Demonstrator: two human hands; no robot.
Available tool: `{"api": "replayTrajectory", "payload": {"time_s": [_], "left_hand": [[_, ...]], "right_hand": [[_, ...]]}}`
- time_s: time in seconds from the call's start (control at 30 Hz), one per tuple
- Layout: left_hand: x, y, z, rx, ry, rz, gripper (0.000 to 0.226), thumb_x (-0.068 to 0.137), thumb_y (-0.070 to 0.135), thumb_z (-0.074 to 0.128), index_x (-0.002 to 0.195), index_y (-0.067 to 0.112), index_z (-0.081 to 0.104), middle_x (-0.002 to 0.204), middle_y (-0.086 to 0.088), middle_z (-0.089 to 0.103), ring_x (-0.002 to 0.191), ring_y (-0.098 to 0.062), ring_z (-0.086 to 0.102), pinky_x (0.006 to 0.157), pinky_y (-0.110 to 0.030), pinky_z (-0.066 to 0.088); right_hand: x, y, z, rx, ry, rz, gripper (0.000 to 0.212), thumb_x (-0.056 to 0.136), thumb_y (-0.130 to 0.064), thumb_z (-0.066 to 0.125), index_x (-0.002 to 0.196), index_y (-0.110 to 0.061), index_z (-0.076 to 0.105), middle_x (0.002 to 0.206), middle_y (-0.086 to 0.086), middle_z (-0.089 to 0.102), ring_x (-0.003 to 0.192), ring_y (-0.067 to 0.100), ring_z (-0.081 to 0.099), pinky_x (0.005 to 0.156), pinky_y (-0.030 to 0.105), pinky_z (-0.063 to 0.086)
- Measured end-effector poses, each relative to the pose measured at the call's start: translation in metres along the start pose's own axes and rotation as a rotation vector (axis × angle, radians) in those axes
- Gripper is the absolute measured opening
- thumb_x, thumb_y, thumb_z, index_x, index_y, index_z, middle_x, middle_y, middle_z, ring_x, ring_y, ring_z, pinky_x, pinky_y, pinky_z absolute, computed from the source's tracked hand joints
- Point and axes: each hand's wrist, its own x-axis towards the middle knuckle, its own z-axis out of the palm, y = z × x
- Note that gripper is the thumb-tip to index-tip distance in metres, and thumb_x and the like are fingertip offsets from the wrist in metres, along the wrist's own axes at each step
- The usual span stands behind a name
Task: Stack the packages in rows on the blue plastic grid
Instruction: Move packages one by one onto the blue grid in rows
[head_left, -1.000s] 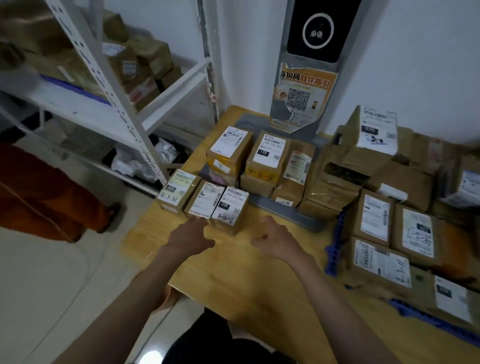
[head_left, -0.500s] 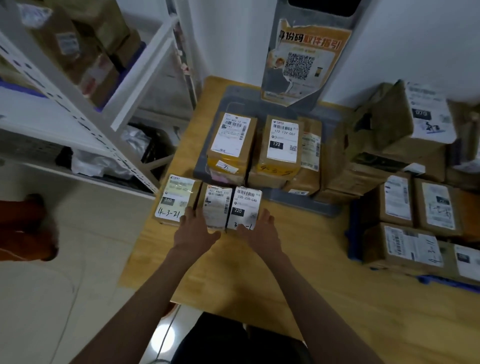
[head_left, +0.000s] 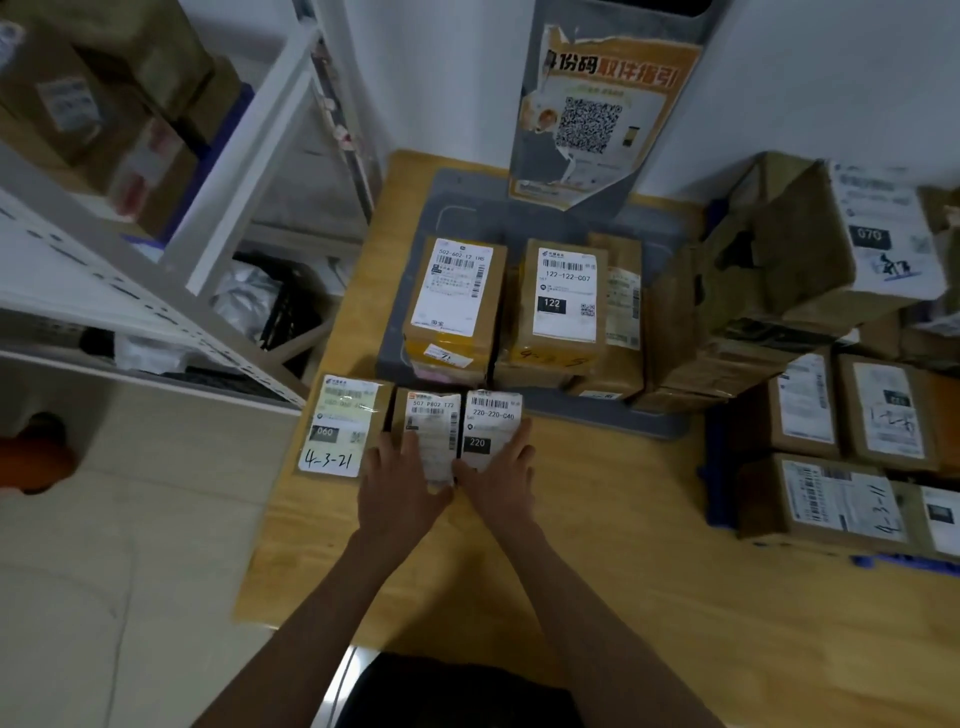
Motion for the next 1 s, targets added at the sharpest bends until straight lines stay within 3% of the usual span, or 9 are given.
{"api": "replayTrajectory", "payload": {"time_s": [0.23, 0.4, 0.5, 0.73, 1.0], "left_hand": [[0.008, 0.012, 0.006, 0.049, 0.050, -0.014, 0.099, 0.065, 0.076, 0.063, 0.137, 0.013, 0.036, 0.123, -0.011, 0.045, 0.112, -0.029, 0.046, 0.084, -0.037, 0.044], [0.010, 0.026, 0.015, -0.010, 0.059, -0.019, 0.092, 0.062, 0.060, 0.077, 0.129, 0.009, 0.040, 0.124, -0.013, 0.045, 0.111, -0.033, 0.047, 0.085, -0.043, 0.045], [0.007, 0.026, 0.021, -0.075, 0.035, 0.012, 0.108, 0.058, 0.050, 0.083, 0.142, 0.008, 0.030, 0.130, -0.014, 0.043, 0.112, -0.035, 0.046, 0.084, -0.043, 0.044], [-0.002, 0.016, 0.031, -0.109, -0.076, 0.025, 0.134, 0.050, 0.043, 0.086, 0.151, 0.019, 0.001, 0.133, -0.014, 0.035, 0.116, -0.037, 0.043, 0.080, -0.043, 0.048], [-0.016, 0.012, 0.031, -0.249, -0.153, -0.017, 0.135, 0.053, 0.041, 0.090, 0.151, 0.015, 0.001, 0.148, -0.013, 0.024, 0.133, -0.038, 0.034, 0.092, -0.052, 0.048]], "right_hand": [[0.001, 0.031, -0.027, 0.002, 0.006, 0.030, 0.125, 0.072, -0.055, 0.077, 0.154, -0.019, -0.009, 0.149, 0.009, 0.026, 0.133, 0.037, 0.036, 0.100, 0.051, 0.040], [-0.003, 0.053, -0.038, 0.082, 0.040, 0.072, 0.121, 0.070, -0.053, 0.080, 0.154, -0.016, 0.001, 0.148, 0.009, 0.030, 0.134, 0.035, 0.038, 0.104, 0.052, 0.041], [-0.005, 0.053, -0.037, 0.087, 0.061, 0.063, 0.116, 0.071, -0.049, 0.080, 0.153, -0.014, 0.007, 0.146, 0.007, 0.033, 0.132, 0.033, 0.040, 0.103, 0.051, 0.042], [-0.010, 0.055, -0.037, 0.066, 0.079, 0.050, 0.105, 0.069, -0.047, 0.082, 0.146, -0.012, 0.019, 0.139, 0.007, 0.037, 0.127, 0.031, 0.045, 0.099, 0.053, 0.045], [-0.034, 0.072, -0.035, 0.006, 0.059, 0.061, 0.109, 0.063, -0.043, 0.087, 0.143, -0.012, 0.020, 0.130, 0.006, 0.034, 0.121, 0.030, 0.044, 0.094, 0.046, 0.047]]}}
